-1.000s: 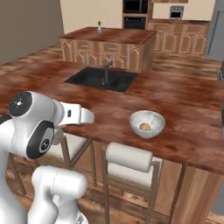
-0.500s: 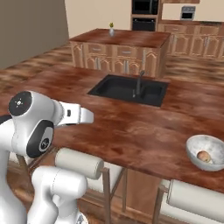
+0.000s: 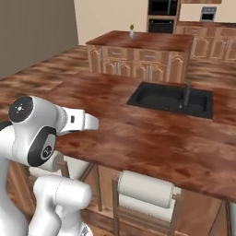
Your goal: Retrieve the peach and mango from the fridge and place them into the bowl on the dining table.
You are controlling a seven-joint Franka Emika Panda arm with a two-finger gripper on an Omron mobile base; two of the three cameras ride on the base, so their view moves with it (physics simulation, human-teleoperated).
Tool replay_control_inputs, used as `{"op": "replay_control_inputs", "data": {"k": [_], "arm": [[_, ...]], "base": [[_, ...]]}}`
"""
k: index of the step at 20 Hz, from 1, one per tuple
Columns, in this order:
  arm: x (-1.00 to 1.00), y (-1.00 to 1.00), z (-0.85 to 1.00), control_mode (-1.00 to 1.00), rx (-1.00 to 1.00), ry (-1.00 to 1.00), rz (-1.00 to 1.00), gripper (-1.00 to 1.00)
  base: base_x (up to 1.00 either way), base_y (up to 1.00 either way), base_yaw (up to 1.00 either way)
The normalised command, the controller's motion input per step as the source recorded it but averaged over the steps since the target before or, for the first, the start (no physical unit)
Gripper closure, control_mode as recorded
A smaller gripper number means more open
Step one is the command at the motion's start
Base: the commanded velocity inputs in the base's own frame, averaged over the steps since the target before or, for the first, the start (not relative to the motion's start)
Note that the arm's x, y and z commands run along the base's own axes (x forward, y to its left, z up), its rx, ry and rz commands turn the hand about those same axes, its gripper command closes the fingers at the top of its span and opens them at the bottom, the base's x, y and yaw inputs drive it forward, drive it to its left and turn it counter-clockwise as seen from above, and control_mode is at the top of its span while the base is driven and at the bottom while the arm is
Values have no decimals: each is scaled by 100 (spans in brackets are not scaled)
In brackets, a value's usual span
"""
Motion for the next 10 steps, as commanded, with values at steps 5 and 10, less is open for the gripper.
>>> {"op": "replay_control_inputs", "data": {"k": [5, 10], "arm": [[0, 0, 0, 100, 0, 0, 0, -100], [0, 0, 0, 100, 0, 0, 0, -100]], "base": [[0, 100, 0], [-6, 100, 0]]}}
